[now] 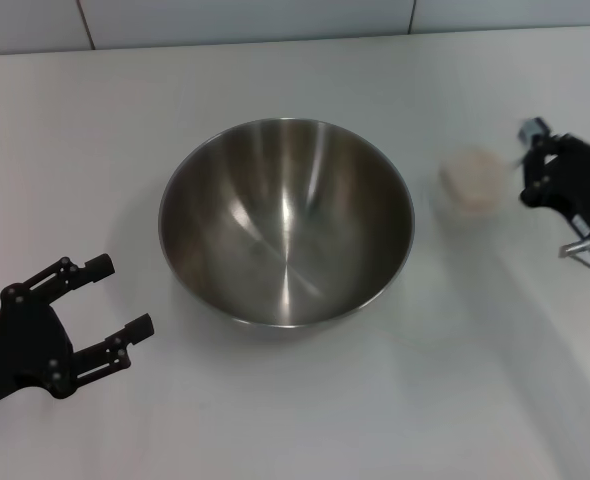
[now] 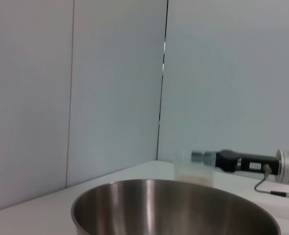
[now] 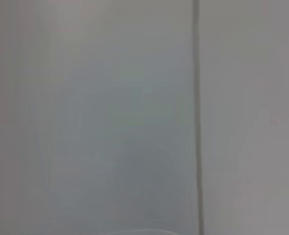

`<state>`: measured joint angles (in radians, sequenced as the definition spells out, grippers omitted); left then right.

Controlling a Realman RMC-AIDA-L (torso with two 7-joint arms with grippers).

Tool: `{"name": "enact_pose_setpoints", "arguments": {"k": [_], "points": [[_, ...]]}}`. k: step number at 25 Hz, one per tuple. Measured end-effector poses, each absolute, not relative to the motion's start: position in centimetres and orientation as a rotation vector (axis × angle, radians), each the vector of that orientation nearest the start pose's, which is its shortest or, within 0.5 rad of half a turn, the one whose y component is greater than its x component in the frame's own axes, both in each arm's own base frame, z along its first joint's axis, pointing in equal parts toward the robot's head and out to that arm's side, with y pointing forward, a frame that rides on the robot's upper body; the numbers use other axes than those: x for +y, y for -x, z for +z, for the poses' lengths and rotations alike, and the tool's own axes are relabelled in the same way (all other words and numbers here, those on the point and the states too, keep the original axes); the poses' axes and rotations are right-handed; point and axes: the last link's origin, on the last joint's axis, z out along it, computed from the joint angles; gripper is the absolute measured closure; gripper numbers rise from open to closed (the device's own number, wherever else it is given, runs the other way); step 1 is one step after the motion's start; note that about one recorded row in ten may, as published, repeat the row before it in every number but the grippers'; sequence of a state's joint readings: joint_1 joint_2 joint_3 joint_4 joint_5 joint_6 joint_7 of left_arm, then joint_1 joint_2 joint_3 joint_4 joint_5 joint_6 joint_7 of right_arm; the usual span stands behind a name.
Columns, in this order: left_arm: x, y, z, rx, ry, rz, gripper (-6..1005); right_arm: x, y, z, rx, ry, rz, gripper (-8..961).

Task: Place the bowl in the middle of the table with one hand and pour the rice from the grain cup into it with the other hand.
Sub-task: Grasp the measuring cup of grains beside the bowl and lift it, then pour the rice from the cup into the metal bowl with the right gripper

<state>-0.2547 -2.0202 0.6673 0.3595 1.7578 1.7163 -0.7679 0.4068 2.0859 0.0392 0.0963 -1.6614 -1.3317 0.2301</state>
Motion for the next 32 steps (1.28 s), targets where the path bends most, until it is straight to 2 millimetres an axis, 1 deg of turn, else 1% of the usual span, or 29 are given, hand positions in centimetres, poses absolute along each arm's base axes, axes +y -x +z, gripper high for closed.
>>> {"name": "enact_pose_setpoints", "arguments": {"k": [3, 4, 7, 12, 25, 26, 27, 29, 31, 32], "points": [[22.6, 32.9, -0.1, -0.376, 2.487, -0.928, 189, 28.5, -32.5, -1.2, 0.447, 1.631, 0.865, 938], [22.6, 32.9, -0.1, -0.376, 2.487, -0.928, 189, 28.5, -32.5, -1.2, 0.447, 1.631, 0.865, 938], [22.5, 32.9, -0.1, -0.377, 2.487, -0.929, 189, 27.7, -32.0, -0.1, 0.385, 1.58, 0.928, 938], [22.5, 32.9, -0.1, -0.379, 2.487, -0.93, 188, 27.4, -31.7, 0.4, 0.349, 1.561, 0.961, 938], [22.4, 32.9, -0.2, -0.385, 2.485, -0.931, 188, 28.3, -31.0, 0.7, 0.313, 1.576, 0.977, 938], [22.4, 32.9, -0.2, -0.385, 2.485, -0.931, 188, 28.5, -30.8, 0.6, 0.31, 1.585, 0.981, 938], [22.3, 33.0, -0.2, -0.387, 2.485, -0.931, 188, 28.9, -30.2, 0.3, 0.299, 1.615, 0.997, 938], [22.3, 32.9, -0.2, -0.387, 2.485, -0.931, 188, 29.1, -30.0, 0.2, 0.294, 1.63, 1.004, 938], [22.3, 33.0, -0.2, -0.388, 2.485, -0.931, 188, 29.8, -29.2, -0.4, 0.285, 1.682, 1.017, 938], [22.3, 32.9, -0.2, -0.388, 2.484, -0.932, 188, 30.5, -28.5, -0.9, 0.274, 1.738, 1.026, 938]]}}
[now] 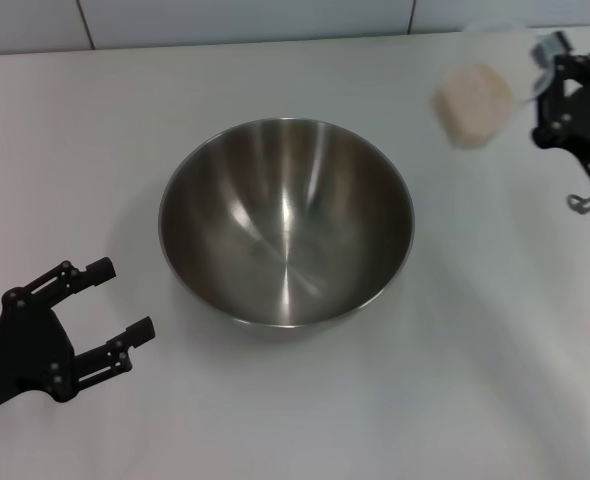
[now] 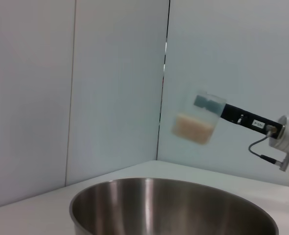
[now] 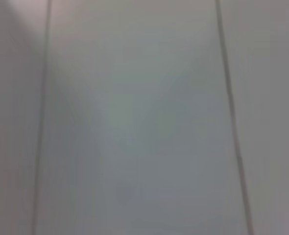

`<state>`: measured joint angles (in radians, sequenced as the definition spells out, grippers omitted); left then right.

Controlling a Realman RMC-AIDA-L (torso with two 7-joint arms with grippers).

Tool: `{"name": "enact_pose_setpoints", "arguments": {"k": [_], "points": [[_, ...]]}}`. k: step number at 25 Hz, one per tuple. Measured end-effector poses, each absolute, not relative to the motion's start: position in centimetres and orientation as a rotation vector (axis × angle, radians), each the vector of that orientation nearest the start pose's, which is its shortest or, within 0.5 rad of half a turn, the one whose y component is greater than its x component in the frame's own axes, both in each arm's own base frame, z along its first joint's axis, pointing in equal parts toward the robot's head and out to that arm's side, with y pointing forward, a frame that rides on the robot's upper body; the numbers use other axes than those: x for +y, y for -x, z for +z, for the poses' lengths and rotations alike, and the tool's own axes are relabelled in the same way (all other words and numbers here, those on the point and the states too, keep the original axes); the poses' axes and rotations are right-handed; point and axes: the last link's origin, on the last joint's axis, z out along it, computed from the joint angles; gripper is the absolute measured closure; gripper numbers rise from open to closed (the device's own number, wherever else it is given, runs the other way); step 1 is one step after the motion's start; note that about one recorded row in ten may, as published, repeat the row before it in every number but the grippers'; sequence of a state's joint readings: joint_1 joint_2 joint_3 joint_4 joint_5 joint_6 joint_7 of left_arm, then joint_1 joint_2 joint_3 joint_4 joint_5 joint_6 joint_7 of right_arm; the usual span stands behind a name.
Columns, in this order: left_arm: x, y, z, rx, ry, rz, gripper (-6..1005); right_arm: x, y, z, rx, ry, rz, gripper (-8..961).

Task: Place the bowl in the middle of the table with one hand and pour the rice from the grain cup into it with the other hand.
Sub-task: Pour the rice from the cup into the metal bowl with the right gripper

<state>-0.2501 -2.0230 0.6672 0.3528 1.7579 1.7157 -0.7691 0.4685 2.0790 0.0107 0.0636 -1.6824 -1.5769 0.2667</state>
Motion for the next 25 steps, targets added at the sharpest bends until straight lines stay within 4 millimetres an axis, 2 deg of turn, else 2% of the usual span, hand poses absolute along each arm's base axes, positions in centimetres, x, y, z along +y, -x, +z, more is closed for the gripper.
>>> {"name": "enact_pose_setpoints", "arguments": {"k": [4, 5, 10, 15, 25], "points": [[22.3, 32.9, -0.3, -0.387, 2.484, -0.934, 189, 31.4, -27.1, -1.9, 0.246, 1.832, 1.044, 938], [22.3, 32.9, -0.3, -0.389, 2.483, -0.934, 189, 32.1, -26.1, -2.6, 0.233, 1.902, 1.058, 938], [22.2, 32.9, -0.4, -0.393, 2.482, -0.936, 189, 33.2, -24.3, -3.9, 0.204, 2.065, 1.074, 938], [22.2, 32.9, -0.4, -0.394, 2.482, -0.937, 188, 33.4, -23.6, -4.5, 0.172, 2.186, 1.069, 938], [22.2, 32.9, -0.4, -0.4, 2.48, -0.94, 188, 33.9, -23.4, -4.5, 0.1, 2.274, 1.011, 939]]}}
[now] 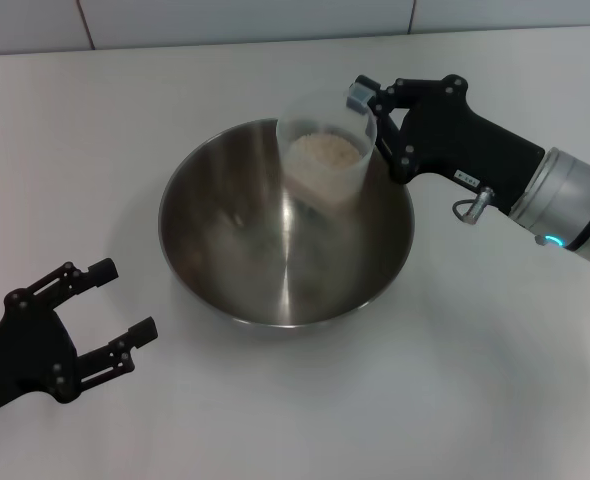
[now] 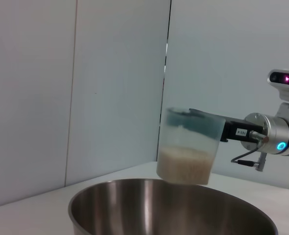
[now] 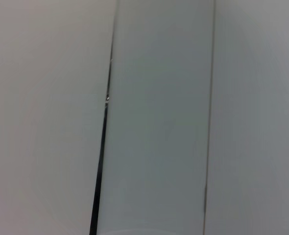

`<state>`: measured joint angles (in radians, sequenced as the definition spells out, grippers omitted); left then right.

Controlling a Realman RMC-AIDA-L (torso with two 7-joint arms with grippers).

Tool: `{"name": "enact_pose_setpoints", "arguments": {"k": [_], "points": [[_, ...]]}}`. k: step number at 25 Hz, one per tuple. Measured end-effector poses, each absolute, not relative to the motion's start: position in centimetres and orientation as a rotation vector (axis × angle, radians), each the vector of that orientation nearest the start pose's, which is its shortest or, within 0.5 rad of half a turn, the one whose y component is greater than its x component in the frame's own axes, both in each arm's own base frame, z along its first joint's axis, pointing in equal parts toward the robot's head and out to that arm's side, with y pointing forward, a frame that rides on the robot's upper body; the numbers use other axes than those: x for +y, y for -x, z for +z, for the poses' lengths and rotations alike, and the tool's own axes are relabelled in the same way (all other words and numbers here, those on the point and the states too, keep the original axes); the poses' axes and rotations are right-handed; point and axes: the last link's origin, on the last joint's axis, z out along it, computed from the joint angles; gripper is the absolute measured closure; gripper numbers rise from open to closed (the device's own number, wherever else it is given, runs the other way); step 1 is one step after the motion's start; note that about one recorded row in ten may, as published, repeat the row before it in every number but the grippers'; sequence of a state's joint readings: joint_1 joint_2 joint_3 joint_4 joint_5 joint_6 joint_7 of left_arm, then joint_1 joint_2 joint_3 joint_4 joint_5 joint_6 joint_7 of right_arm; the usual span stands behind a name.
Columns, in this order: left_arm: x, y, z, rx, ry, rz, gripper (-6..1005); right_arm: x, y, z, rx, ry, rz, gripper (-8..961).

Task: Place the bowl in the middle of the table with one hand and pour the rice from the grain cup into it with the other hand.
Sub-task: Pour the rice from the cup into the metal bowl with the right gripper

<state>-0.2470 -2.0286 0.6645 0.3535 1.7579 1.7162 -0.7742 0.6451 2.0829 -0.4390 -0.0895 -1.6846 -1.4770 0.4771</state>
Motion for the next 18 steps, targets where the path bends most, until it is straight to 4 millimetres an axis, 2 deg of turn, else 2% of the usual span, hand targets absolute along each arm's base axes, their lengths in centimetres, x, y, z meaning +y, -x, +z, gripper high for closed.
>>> {"name": "enact_pose_setpoints", "arguments": {"k": [6, 15, 18], "points": [[22.3, 32.9, -0.3, -0.403, 2.472, -0.94, 189, 34.3, -23.0, -4.4, -0.071, 2.329, 0.918, 939], [22.4, 33.2, -0.5, -0.42, 2.454, -0.919, 189, 35.5, -22.4, -2.6, -0.451, 2.301, 0.757, 939], [22.4, 33.2, -0.4, -0.419, 2.446, -0.917, 189, 35.7, -22.1, -2.3, -0.52, 2.293, 0.731, 939]]}}
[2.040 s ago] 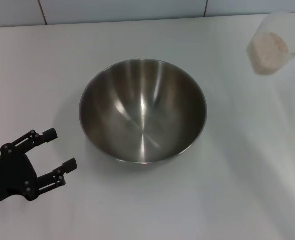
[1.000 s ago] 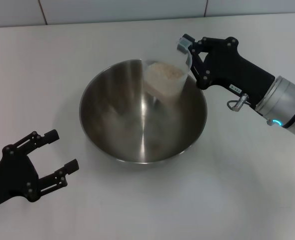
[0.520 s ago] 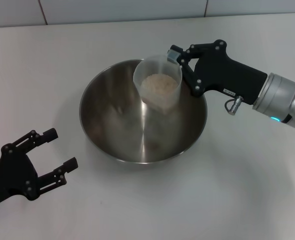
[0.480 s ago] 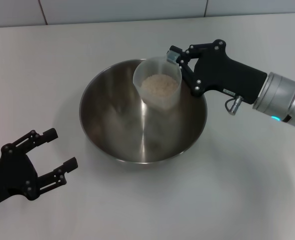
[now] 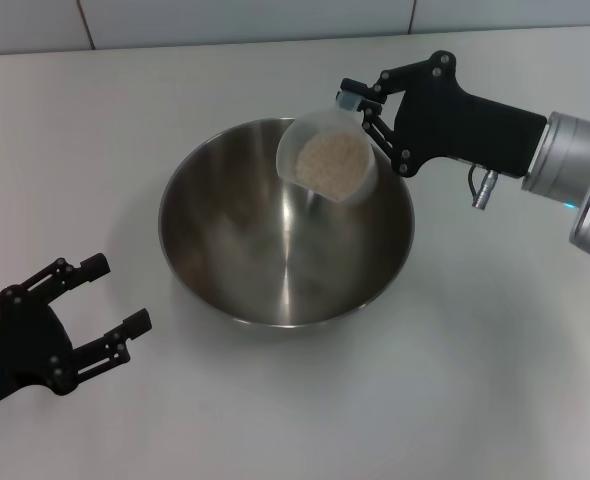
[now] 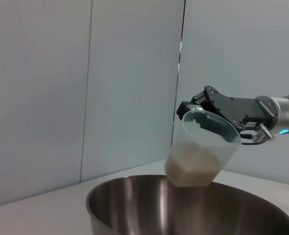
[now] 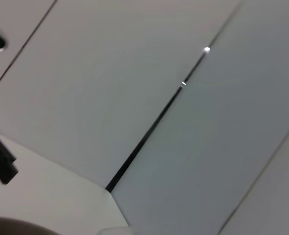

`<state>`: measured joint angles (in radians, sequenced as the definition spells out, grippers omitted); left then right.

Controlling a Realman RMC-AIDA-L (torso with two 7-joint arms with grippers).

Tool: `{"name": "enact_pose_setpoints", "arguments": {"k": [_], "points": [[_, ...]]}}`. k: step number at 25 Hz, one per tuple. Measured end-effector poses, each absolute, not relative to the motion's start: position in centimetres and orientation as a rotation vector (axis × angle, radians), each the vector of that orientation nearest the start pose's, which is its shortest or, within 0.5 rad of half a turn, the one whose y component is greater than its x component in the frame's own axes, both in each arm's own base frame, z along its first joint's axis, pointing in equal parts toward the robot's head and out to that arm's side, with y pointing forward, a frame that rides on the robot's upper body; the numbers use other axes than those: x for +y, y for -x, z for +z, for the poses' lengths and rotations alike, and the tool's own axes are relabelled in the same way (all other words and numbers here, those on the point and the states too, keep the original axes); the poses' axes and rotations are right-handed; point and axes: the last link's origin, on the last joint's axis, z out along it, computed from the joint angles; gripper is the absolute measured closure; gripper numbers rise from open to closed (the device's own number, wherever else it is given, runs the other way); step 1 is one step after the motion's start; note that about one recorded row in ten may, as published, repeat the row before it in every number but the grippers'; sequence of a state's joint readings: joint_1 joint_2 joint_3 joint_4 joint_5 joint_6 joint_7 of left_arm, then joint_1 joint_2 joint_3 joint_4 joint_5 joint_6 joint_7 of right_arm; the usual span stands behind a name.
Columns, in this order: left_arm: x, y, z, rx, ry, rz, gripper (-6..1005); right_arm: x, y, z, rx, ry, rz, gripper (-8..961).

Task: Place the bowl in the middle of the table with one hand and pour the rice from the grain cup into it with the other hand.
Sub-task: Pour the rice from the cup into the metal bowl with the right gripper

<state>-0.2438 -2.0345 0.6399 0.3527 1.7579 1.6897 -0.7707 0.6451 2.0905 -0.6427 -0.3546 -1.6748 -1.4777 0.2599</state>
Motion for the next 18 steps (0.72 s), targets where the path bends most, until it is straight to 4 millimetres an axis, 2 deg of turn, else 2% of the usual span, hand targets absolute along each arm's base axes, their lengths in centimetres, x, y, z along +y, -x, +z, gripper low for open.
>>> {"name": "enact_pose_setpoints", "arguments": {"k": [2, 7, 12, 18], "points": [[22.5, 33.2, -0.4, -0.42, 2.439, -0.916, 189, 35.9, -21.6, -2.0, -0.634, 2.286, 0.691, 939], [22.5, 33.2, -0.3, -0.422, 2.416, -0.921, 188, 36.3, -20.7, -1.7, -0.791, 2.29, 0.62, 939], [22.5, 33.2, -0.3, -0.419, 2.412, -0.922, 188, 36.5, -19.9, -1.0, -0.913, 2.239, 0.546, 939], [22.6, 33.2, -0.3, -0.417, 2.405, -0.921, 188, 36.3, -19.0, -1.4, -1.044, 2.18, 0.419, 939]]}}
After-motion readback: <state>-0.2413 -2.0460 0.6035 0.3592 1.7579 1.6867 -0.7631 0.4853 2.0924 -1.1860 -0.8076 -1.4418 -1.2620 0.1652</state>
